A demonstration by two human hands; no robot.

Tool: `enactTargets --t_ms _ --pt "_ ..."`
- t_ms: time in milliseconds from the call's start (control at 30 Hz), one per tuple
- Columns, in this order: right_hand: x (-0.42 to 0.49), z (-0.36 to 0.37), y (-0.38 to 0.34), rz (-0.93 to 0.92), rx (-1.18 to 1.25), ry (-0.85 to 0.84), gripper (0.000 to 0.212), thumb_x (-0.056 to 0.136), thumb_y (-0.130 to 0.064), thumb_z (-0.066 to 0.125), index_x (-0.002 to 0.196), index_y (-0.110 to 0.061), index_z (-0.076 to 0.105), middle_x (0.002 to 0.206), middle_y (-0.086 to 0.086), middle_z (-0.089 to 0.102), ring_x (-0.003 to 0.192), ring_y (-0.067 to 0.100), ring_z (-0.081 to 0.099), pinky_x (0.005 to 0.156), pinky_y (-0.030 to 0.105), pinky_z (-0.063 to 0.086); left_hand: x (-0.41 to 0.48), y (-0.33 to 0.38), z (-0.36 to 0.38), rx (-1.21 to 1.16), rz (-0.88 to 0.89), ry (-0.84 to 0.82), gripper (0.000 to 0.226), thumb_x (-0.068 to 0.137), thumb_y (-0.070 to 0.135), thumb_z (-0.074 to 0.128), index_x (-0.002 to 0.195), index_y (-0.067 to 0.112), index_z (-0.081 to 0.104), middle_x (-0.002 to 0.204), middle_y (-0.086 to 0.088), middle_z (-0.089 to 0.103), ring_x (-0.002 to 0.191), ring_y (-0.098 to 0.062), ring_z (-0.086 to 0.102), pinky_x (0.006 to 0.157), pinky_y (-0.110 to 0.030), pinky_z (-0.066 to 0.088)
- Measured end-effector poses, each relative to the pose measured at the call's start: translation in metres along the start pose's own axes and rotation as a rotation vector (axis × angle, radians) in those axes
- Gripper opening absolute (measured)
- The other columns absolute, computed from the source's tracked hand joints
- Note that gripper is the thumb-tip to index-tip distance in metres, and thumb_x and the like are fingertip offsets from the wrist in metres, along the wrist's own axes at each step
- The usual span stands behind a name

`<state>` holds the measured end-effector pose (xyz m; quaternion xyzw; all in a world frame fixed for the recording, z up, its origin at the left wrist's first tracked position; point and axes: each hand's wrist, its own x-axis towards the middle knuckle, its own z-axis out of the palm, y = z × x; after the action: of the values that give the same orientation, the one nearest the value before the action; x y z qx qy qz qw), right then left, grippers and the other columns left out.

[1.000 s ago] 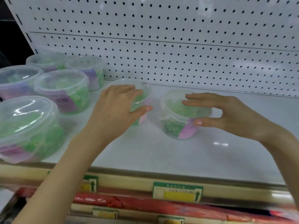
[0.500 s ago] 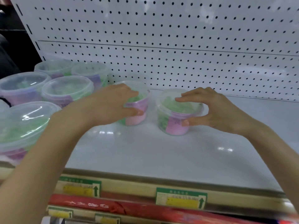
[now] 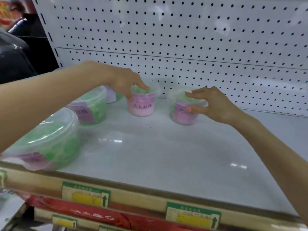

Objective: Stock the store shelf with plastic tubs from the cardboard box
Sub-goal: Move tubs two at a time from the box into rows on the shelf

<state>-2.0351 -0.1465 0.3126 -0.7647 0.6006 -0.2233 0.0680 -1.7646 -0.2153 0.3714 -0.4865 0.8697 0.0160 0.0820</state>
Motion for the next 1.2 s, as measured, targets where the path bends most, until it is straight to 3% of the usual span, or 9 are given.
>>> enactTargets --t_ms 100,167,267,433,700,1067,1200 --pt "0.017 0.005 0.004 0.023 0.002 -0.031 0.059 0.076 -0.051 0.065 0.132 -0.036 0.051 0.143 -0.003 0.045 0.133 0.023 0.033 0.111 0.041 0.022 0.007 -0.005 -0.004 -0.028 0.012 -0.037 0.061 0.085 0.039 0.063 0.140 0.036 0.037 0.143 0.000 0.042 0.130 -0.021 0.039 0.104 -0.034 0.031" --pt "0.025 0.005 0.004 0.022 0.028 -0.059 0.058 0.078 -0.049 0.066 0.133 -0.037 0.049 0.146 -0.005 0.042 0.136 0.018 0.032 0.111 0.032 0.020 0.012 -0.008 -0.007 -0.023 0.014 -0.065 0.064 0.085 0.044 0.060 0.142 0.040 0.031 0.149 0.001 0.033 0.134 -0.020 0.032 0.107 -0.035 0.027" --pt "0.035 0.002 0.003 0.040 0.083 -0.125 0.058 0.081 -0.044 0.066 0.136 -0.037 0.045 0.150 -0.009 0.033 0.139 0.010 0.028 0.099 0.018 0.017 0.022 -0.014 -0.009 0.008 0.004 -0.089 0.064 0.087 0.045 0.056 0.143 0.040 0.026 0.152 0.001 0.027 0.137 -0.020 0.027 0.109 -0.036 0.023" --pt "0.053 0.001 -0.001 0.088 0.107 -0.167 0.059 0.082 -0.039 0.066 0.137 -0.034 0.045 0.152 -0.010 0.031 0.140 0.013 0.027 0.098 0.019 0.018 0.035 -0.017 -0.014 0.060 -0.009 -0.117 0.064 0.090 0.046 0.052 0.145 0.038 0.020 0.153 -0.002 0.024 0.139 -0.022 0.023 0.110 -0.039 0.020" --pt "0.056 0.008 -0.007 0.126 0.117 -0.091 0.058 0.079 -0.037 0.070 0.133 -0.032 0.049 0.149 -0.009 0.037 0.137 0.011 0.032 0.099 0.017 0.020 0.037 -0.027 -0.013 0.004 0.049 -0.091 0.065 0.088 0.042 0.056 0.145 0.035 0.025 0.153 -0.003 0.025 0.139 -0.022 0.023 0.110 -0.034 0.019" --pt "0.045 0.027 -0.015 0.166 0.140 0.004 0.059 0.087 -0.037 0.061 0.141 -0.031 0.039 0.154 -0.005 0.025 0.143 0.012 0.017 0.113 0.028 0.011 0.041 -0.042 0.003 0.017 0.134 -0.051 0.061 0.092 0.045 0.046 0.146 0.034 0.019 0.151 -0.006 0.027 0.138 -0.025 0.025 0.110 -0.035 0.020" --pt "0.023 0.032 -0.025 0.101 -0.079 0.078 0.067 0.089 -0.046 0.053 0.147 -0.029 0.024 0.158 -0.001 0.013 0.145 0.016 0.007 0.115 0.035 0.007 0.031 -0.028 0.007 0.012 0.146 0.004 0.062 0.094 0.044 0.044 0.148 0.027 0.018 0.151 -0.007 0.025 0.136 -0.026 0.029 0.107 -0.035 0.025"
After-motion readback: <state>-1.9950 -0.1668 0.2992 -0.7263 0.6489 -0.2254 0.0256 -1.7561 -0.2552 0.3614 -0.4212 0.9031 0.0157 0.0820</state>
